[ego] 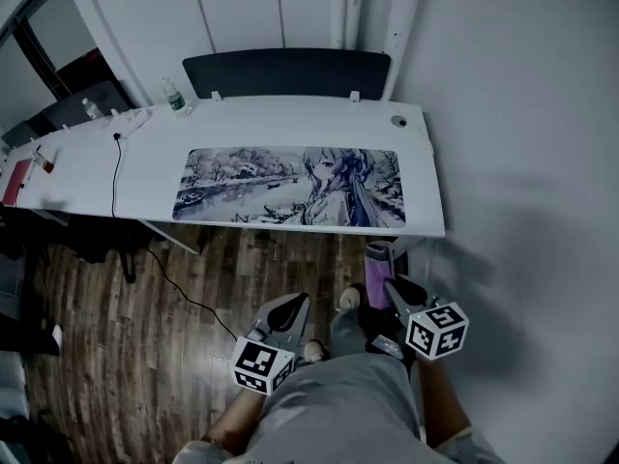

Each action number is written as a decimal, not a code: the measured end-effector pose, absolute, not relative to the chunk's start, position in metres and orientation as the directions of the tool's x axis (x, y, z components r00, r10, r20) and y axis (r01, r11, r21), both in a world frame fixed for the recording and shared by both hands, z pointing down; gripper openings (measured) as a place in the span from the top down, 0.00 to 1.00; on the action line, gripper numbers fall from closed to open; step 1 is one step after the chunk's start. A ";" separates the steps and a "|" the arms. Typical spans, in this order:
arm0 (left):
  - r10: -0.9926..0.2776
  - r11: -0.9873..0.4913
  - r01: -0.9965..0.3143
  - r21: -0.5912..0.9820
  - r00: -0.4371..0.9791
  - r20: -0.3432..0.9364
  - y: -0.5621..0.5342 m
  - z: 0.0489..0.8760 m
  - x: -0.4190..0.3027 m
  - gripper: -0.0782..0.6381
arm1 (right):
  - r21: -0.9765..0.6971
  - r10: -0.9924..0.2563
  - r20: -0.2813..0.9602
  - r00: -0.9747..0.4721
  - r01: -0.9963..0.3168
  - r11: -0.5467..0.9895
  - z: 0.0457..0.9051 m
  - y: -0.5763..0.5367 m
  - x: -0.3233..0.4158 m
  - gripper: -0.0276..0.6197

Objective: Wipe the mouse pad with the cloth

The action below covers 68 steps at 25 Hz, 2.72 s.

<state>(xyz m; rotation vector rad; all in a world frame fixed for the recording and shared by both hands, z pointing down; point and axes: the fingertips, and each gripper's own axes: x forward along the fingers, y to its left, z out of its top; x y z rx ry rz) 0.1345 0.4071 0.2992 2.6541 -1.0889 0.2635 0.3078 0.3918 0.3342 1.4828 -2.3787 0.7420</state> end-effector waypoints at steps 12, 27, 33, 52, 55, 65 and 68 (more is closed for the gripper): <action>-0.667 -0.675 -0.717 0.174 0.694 0.271 0.290 0.312 0.160 0.87 | -0.306 -0.761 0.470 -0.448 -0.891 0.336 0.354 0.271 0.346 0.84; -0.705 -0.612 -0.766 0.197 0.641 0.304 0.136 0.310 0.197 0.87 | -0.337 -0.681 0.534 -0.502 -0.864 0.373 0.368 0.110 0.384 0.84; -0.719 -0.610 -0.771 0.183 0.636 0.281 0.094 0.299 0.207 0.87 | -0.345 -0.678 0.523 -0.517 -0.855 0.387 0.365 0.068 0.400 0.84; -0.648 -0.652 -0.728 0.213 0.681 0.342 0.013 0.325 0.210 0.87 | -0.316 -0.693 0.638 -0.335 -0.935 0.161 0.404 0.025 0.451 0.84; -0.626 -0.665 -0.715 0.218 0.692 0.360 0.002 0.332 0.204 0.87 | -0.302 -0.700 0.657 -0.281 -0.948 0.097 0.415 0.018 0.462 0.84; -0.575 -0.675 -0.696 0.246 0.705 0.415 -0.024 0.359 0.192 0.87 | -0.175 -0.641 0.758 -0.117 -0.984 -0.027 0.469 0.006 0.498 0.84; -0.566 -0.673 -0.695 0.252 0.704 0.429 -0.028 0.365 0.190 0.87 | -0.144 -0.619 0.780 -0.090 -0.989 -0.039 0.483 0.000 0.503 0.84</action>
